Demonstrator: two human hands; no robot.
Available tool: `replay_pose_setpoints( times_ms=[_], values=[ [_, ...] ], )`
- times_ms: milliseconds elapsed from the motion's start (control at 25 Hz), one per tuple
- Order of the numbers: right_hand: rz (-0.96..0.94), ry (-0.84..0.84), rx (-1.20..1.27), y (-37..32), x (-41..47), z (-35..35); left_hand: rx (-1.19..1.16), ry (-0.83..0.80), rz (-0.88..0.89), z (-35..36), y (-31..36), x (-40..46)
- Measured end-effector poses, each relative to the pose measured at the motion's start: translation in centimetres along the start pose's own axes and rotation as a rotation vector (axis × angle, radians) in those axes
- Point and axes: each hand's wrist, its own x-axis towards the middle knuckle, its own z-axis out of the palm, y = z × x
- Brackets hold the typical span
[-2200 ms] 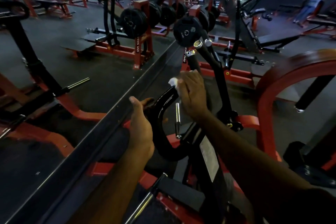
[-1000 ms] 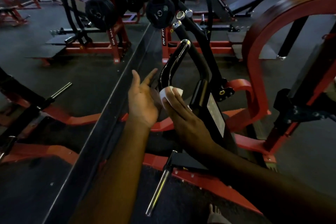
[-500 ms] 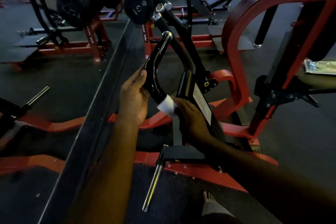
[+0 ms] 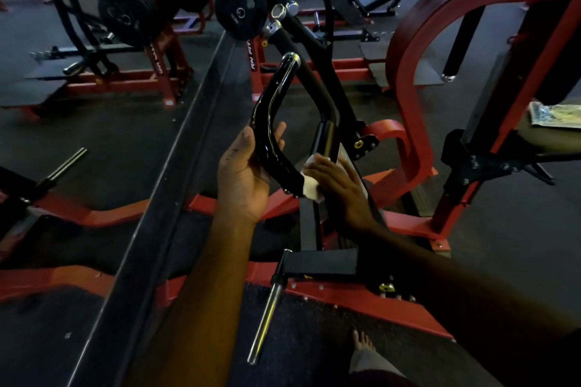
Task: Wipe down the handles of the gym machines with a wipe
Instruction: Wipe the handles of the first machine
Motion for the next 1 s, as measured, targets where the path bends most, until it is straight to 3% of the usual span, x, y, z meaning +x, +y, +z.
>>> replay_pose_setpoints(
  times_ms=[80,240,320,440,480,560,600,640,720,880,920,1000],
  values=[
    [0.064,0.013,0.110,-0.6,0.4,0.4,0.028,-0.002,0.017,0.0,-0.1,-0.2],
    [0.475,0.133,0.449,-7.1,0.9,1.2,0.170,0.058,0.071,-0.4,0.0,-0.2],
    [0.635,0.068,0.586,-8.6,4.6,-0.5,0.290,0.100,0.127,-0.4,0.1,-0.2],
    [0.824,-0.327,0.799,-6.7,10.6,-2.4,0.408,0.095,0.188,-0.4,0.5,-0.4],
    [0.782,-0.519,0.766,-5.6,12.0,-2.9,0.418,0.096,0.188,-0.6,0.7,-0.5],
    [0.583,-0.868,0.478,-3.6,12.8,-3.4,0.445,0.103,0.167,-0.9,1.0,-0.7],
    [0.483,-0.915,0.321,-3.2,12.8,-3.3,0.457,0.110,0.152,-1.0,1.1,-0.8],
    [0.502,-0.898,0.313,-3.1,13.1,-3.1,0.467,0.115,0.141,-1.1,1.2,-0.9],
    [0.584,-0.853,0.555,-3.7,13.5,-2.3,0.480,0.119,0.133,-1.3,1.2,-1.1],
    [0.970,-0.979,1.386,-4.7,14.4,-0.4,0.479,0.165,0.129,-1.9,1.3,-0.7],
    [1.070,-0.933,1.499,-4.8,14.5,-0.4,0.471,0.186,0.131,-2.0,1.2,-0.6],
    [1.062,-0.858,1.590,-3.8,14.0,0.3,0.452,0.225,0.136,-1.9,1.2,-0.5]
  ],
)
